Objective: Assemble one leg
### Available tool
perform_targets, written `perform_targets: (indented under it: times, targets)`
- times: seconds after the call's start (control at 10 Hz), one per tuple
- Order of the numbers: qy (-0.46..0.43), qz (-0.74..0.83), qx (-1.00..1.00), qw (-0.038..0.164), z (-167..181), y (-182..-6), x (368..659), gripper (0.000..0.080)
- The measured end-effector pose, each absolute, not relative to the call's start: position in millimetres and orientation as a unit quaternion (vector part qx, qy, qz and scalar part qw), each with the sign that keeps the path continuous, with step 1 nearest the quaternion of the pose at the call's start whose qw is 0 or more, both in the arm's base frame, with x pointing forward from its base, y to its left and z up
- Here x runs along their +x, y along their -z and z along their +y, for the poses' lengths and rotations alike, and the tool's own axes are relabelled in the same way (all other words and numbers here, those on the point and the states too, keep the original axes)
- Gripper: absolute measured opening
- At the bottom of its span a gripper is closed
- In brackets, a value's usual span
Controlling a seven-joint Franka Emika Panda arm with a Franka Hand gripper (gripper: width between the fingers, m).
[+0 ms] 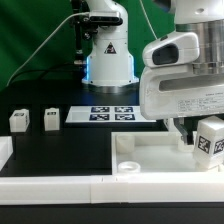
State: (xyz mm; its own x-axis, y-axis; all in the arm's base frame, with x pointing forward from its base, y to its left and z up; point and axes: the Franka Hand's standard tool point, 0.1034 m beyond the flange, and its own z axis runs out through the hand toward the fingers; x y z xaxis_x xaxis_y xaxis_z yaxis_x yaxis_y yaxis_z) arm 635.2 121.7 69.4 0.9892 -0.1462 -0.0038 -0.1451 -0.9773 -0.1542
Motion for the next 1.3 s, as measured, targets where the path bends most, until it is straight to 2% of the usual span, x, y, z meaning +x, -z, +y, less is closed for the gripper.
perform_targets:
  times: [0.7, 0.9, 1.0, 1.1, 1.2, 1.3]
  targets:
    - [0.017, 0.003, -0.997, 0.076, 118.4, -70.0, 638.8, 0.0649]
    - [0.017, 0.003, -0.997, 0.076, 118.8, -70.0, 638.7, 0.0618]
    - [0.017, 0.003, -0.997, 0.076, 118.8, -69.9, 638.6, 0.0428]
    - [0.017, 0.007, -0.997, 0.076, 118.3, -69.8, 638.6, 0.0428]
    - [0.015, 0.02, -0.997, 0.076, 117.5, -69.5, 638.6, 0.0296]
    - [0.016, 0.019, -0.997, 0.076, 117.4, -69.5, 638.6, 0.0297]
